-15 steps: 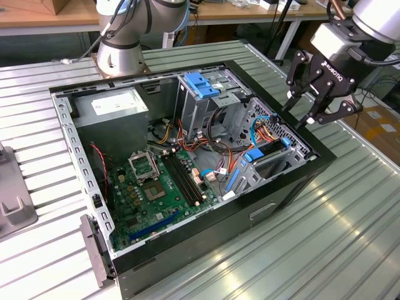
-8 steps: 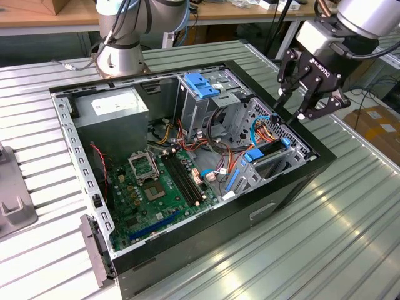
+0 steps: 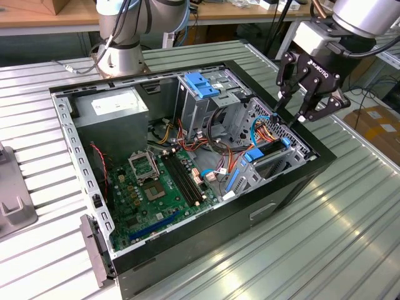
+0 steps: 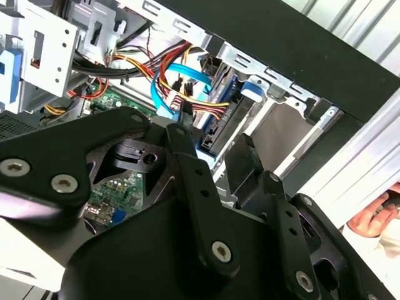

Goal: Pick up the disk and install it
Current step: 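Insert the second disk wire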

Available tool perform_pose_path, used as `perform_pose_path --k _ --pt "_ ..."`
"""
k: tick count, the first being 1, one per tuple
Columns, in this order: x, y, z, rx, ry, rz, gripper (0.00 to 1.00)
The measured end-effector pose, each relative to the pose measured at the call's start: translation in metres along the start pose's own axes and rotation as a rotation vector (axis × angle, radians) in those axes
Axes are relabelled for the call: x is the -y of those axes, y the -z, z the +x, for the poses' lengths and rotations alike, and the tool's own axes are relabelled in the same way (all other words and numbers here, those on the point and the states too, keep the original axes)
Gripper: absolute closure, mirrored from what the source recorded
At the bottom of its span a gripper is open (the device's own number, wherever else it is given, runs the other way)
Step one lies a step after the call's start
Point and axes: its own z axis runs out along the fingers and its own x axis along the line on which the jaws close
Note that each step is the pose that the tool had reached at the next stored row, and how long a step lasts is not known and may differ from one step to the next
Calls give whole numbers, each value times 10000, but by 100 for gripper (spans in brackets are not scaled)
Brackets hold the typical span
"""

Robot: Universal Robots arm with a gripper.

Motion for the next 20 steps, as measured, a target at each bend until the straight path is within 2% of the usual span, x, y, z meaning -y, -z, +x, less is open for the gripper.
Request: perform_pose_path --k 2,8,11,13,15,20 --pt "-21 -11 -40 1 1 0 52" --pt "-47 -46 -73 -40 0 2 52" --pt "-49 -52 -73 -169 -7 9 52" --pt "-54 -60 -72 -281 -14 15 52" --pt "-64 -67 -71 -342 -16 19 52" --pt "-86 -80 -70 -377 -17 21 52"
